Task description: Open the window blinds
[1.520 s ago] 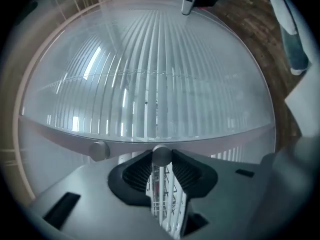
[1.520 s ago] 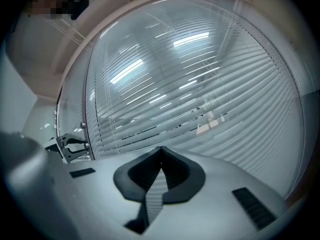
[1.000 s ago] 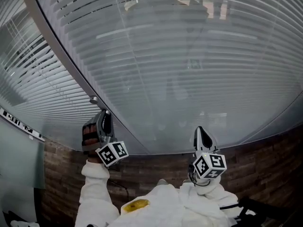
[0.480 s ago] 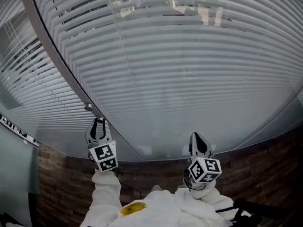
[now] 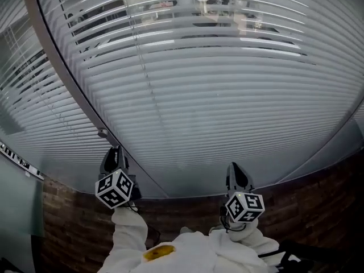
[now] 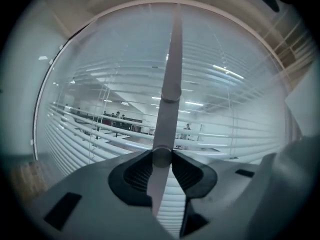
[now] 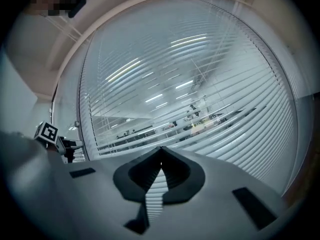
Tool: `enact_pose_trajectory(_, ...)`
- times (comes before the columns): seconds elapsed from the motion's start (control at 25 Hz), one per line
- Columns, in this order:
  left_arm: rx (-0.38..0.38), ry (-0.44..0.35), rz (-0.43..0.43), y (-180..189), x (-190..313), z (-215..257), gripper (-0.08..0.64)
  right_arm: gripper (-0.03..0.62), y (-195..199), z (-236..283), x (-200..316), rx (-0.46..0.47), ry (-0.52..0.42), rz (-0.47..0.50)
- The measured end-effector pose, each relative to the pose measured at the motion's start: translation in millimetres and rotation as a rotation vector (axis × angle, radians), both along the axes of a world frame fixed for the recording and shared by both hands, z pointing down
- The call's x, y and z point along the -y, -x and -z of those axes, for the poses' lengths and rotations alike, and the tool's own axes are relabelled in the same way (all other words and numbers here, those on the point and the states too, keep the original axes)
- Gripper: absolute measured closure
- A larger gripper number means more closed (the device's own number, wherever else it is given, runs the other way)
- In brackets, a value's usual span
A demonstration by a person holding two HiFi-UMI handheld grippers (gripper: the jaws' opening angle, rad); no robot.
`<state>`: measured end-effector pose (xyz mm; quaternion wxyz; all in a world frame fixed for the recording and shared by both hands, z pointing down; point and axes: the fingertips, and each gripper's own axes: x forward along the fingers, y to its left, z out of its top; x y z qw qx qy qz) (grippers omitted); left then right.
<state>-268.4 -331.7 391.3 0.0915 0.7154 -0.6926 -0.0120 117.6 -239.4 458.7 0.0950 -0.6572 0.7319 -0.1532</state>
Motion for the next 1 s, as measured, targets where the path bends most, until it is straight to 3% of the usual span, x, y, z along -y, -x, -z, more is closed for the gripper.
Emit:
enact_pose_trajectory(0.4,-0.182,-0.007,0.003,4,1,1,0.436,0.581,5,-1,-1,0.005,0.005,0.008)
enact_pose_trajectory(0.76,-0.201,-0.013,0.009,5,3,1,0.437,0.581,10,-4,3,0.010,0.010,0.016)
enact_pose_trajectory(0.88,-0.158,-0.026,-0.008,4,3,1,0.436,0.581,11,-4,5,0.007,0.009,0.019)
enact_pose_trajectory(1.0,0.027,-0.062,0.015,2,-1,3,0.436,0.581,13,-4,6,0.000,0.009,0.022)
